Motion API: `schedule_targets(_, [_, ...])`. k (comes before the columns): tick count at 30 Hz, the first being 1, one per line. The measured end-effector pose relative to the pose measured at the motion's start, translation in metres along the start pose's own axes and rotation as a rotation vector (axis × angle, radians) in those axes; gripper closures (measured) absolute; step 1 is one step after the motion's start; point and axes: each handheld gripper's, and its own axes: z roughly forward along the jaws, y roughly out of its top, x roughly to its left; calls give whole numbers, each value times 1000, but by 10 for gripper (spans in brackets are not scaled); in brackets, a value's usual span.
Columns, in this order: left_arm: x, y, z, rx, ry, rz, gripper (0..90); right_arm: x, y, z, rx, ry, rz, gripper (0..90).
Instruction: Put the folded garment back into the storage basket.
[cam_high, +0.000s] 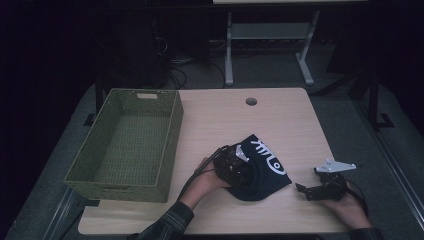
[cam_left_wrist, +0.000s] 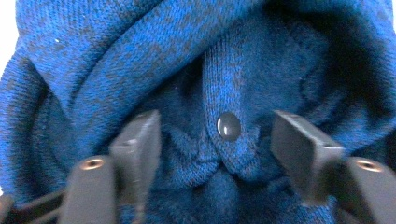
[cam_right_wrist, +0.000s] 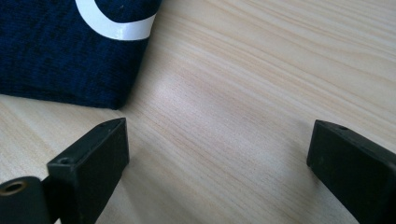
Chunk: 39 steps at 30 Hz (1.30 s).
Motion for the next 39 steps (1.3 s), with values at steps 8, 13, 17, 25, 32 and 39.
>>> schedule_targets(8, [2,0,-3,1,-30,1,686,0,0,0,0,0,0,53])
schedule_targets(13, [2,2,-4,5,-26,-13,713,0,0,0,0,0,1,53])
schedule_targets(17, [5,2,-11,-21,-51,-38,723,0,0,0,-1,1,4,53])
schedule_targets(25, [7,5,-29,-66,-69,-59,725,0,0,0,-1,2,4,53])
schedule_targets(32, [9,10,-49,-113,-74,-72,725,0,0,0,0,1,1,53])
schedule_targets(39, [14,19,-73,-141,-75,-73,725,0,0,0,-1,1,3,53])
